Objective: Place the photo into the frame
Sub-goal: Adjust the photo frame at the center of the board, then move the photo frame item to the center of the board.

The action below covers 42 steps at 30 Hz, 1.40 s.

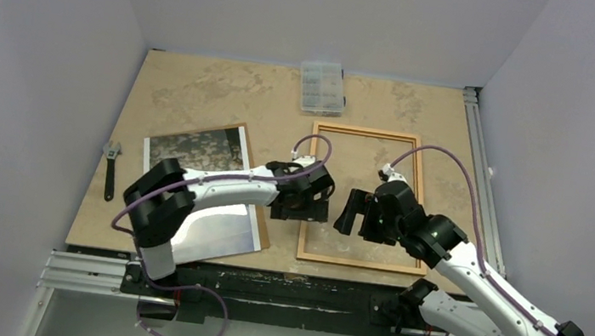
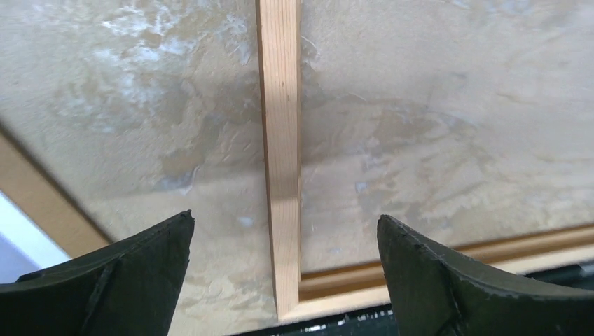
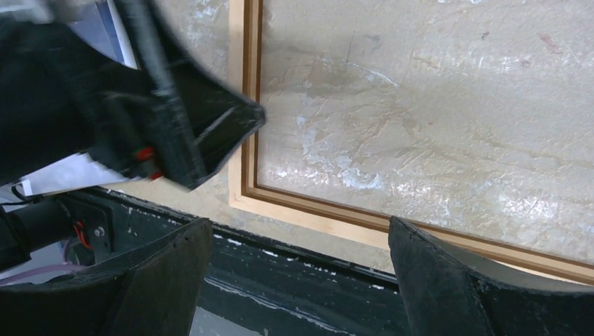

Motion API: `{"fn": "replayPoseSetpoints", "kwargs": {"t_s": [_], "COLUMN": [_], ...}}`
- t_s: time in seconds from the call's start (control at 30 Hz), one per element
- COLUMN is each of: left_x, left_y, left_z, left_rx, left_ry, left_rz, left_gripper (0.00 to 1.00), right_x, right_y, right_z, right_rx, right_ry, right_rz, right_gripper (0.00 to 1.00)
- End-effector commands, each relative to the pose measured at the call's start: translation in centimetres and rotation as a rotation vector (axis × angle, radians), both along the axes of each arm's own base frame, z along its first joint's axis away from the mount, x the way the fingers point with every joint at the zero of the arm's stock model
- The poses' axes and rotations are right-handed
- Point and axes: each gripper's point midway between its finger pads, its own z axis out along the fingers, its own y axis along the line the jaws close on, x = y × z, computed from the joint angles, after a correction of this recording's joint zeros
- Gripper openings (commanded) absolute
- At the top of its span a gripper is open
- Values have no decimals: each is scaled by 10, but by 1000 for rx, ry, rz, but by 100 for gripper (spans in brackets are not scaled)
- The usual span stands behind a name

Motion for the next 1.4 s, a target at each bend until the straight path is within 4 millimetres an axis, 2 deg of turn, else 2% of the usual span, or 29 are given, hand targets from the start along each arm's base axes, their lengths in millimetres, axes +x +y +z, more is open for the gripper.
{"fn": "replayPoseSetpoints", "kwargs": {"t_s": [0.0, 0.13, 0.23, 0.37, 0.47, 0.57, 0.67, 0.77, 0.87, 0.93, 1.07, 1.27, 1.37], "left_x": [14, 13, 11, 8, 2, -12, -29, -45, -58, -66, -77, -83, -83], "left_y": [-4, -1, 12, 45, 78, 114, 144, 162, 168, 165, 153, 138, 135], "left_z": [63, 108, 130, 155, 178, 213, 240, 266, 287, 301, 323, 340, 342], "left_rx": [-176, -324, -397, -472, -510, -545, -578, -650, -728, -782, -876, -938, -946], "left_ry": [-193, -301, -352, -417, -487, -583, -650, -709, -742, -757, -766, -756, -752], "left_rz": [-32, -62, -59, -9, 35, 70, 83, 77, 47, 8, -71, -137, -146], "left_gripper": [100, 100, 100, 100, 100, 100, 100, 100, 100, 100, 100, 100, 100], "right_x": [2, 5, 9, 8, 8, 11, 9, 5, -6, -10, -16, -19, -27], "right_y": [11, 16, 19, 33, 47, 67, 96, 132, 175, 206, 251, 299, 317], "right_z": [-4, -6, -7, -9, -11, -11, -10, -14, -17, -16, -27, -42, -57], "right_rx": [15, 9, 3, 35, 65, 92, 98, 89, 74, 46, 13, 28, 14], "right_ry": [0, -5, -19, 5, 21, 27, 26, 36, 38, 14, 12, 21, 39], "right_rz": [57, 93, 111, 163, 206, 251, 318, 395, 497, 561, 625, 685, 717], "right_gripper": [95, 95, 95, 95, 95, 95, 94, 94, 92, 89, 82, 61, 45]}}
